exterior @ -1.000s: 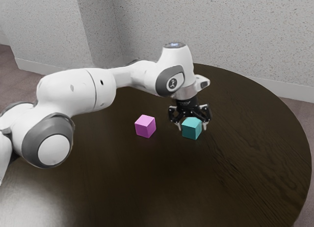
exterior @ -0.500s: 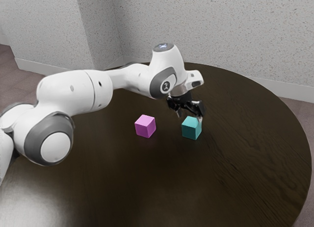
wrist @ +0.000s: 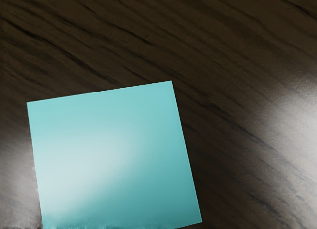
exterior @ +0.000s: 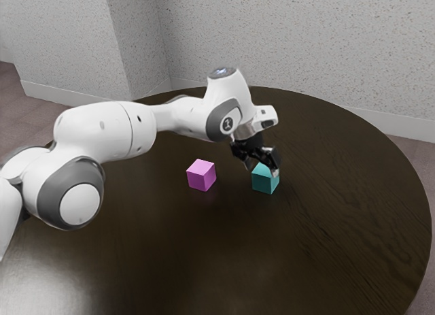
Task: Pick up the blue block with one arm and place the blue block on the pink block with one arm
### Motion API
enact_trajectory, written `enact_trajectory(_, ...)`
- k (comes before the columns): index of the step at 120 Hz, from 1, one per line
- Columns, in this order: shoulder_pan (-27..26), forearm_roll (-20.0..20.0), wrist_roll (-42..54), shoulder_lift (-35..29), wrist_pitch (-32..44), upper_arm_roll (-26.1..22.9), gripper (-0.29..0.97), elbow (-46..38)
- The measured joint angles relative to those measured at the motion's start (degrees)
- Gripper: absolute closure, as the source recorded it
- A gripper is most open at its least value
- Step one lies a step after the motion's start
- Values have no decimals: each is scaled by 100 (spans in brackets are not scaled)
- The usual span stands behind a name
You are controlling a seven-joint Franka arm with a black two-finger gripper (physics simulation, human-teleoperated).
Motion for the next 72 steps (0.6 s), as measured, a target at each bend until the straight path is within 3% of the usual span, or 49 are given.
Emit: enact_trajectory(72, 55, 27, -592, 471, 311, -43, 0, 384)
